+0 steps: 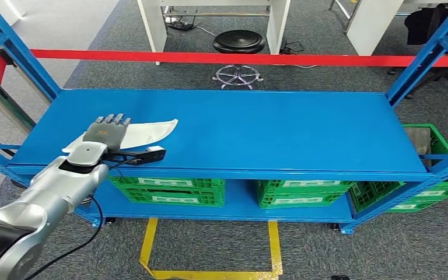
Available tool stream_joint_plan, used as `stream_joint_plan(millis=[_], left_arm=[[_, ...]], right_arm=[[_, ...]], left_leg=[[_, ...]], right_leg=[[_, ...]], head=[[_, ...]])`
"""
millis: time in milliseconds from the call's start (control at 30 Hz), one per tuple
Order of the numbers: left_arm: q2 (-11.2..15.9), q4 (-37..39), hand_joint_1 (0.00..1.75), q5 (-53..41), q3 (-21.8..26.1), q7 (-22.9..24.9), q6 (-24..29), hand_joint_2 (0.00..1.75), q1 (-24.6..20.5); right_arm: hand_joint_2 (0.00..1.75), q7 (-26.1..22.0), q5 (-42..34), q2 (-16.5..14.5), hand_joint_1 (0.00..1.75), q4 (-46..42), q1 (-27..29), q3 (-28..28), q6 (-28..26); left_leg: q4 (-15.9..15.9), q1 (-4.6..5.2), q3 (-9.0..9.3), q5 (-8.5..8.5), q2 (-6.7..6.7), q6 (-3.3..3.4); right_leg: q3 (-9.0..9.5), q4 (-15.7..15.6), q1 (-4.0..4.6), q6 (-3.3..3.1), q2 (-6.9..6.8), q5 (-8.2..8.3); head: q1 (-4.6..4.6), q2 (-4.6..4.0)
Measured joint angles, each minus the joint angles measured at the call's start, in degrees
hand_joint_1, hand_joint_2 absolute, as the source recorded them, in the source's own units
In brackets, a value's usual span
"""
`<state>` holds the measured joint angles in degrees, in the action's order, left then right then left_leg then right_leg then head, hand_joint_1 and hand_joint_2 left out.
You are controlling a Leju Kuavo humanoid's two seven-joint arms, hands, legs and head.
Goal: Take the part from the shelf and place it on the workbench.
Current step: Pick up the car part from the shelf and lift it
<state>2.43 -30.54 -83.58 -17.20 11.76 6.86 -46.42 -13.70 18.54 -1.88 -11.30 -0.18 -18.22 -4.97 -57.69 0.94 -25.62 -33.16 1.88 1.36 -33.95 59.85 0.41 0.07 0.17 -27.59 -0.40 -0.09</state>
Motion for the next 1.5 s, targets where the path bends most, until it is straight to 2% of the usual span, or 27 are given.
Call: stream_joint_plan(millis=[567,600,633,700,733,800,1167,1500], left_arm=[[1.57,2.20,0.05,-0.93,1.47,2.92,-2.26,1.75,-1.46],[1.57,2.25,0.15,-0.97,1.48,3.04,-2.38,1.75,-1.51],[1.57,2.30,0.44,-0.99,1.48,3.13,-2.46,1.75,-1.54],[1.57,2.40,1.19,-1.01,1.49,3.19,-2.58,1.75,-1.57],[1.57,2.44,1.51,-1.03,1.49,3.20,-2.66,1.75,-1.57],[1.57,2.56,1.73,-1.16,1.49,3.23,-2.81,1.75,-1.56],[1.48,2.63,1.75,-2.37,1.44,3.36,-4.18,1.75,-1.48],[1.48,2.63,1.75,-2.01,1.44,1.49,-4.20,1.75,-0.95]], right_arm=[[1.75,0.33,0.51,0.00,0.00,0.02,0.02,-0.68,0.33],[1.75,0.33,0.52,0.00,0.00,0.02,0.02,-0.75,0.33],[1.75,0.33,0.53,0.00,0.00,0.02,0.02,-0.82,0.33],[1.75,0.33,0.54,0.00,0.00,0.02,0.03,-0.89,0.33],[1.75,0.33,0.54,0.00,0.00,0.02,0.03,-0.92,0.33],[1.75,0.33,0.52,0.00,0.00,0.02,0.02,-0.98,0.33],[1.75,0.31,0.80,0.00,0.00,0.02,0.01,-1.87,0.25],[1.75,0.24,0.86,-0.01,0.00,0.02,0.03,-2.17,0.03]], left_leg=[[0.00,0.00,0.01,0.01,0.00,0.01],[0.00,0.00,0.01,0.01,0.00,0.01],[0.00,0.00,0.01,0.01,0.00,0.01],[0.00,0.00,0.01,0.01,0.00,0.01],[0.00,0.00,0.01,0.01,0.00,0.01],[0.00,0.00,0.02,0.01,0.00,0.01],[0.00,0.00,0.05,0.01,0.00,0.01],[0.00,0.00,0.04,0.01,0.00,0.01]], right_leg=[[0.00,0.00,0.00,0.00,-0.01,0.00],[0.00,0.00,0.00,0.00,0.00,0.00],[0.00,0.00,0.00,0.00,0.00,0.00],[0.00,0.00,0.00,-0.01,0.00,0.00],[0.00,0.00,0.00,-0.01,0.00,0.00],[0.00,0.00,0.00,-0.01,-0.01,0.00],[-0.02,0.00,0.00,-0.01,0.00,0.00],[-0.02,-0.01,0.00,-0.01,0.00,0.00]], head=[[0.00,0.00],[-0.01,0.00],[0.00,0.00],[-0.01,0.00],[0.00,0.00],[0.00,0.00],[0.00,0.00],[0.01,0.00]])
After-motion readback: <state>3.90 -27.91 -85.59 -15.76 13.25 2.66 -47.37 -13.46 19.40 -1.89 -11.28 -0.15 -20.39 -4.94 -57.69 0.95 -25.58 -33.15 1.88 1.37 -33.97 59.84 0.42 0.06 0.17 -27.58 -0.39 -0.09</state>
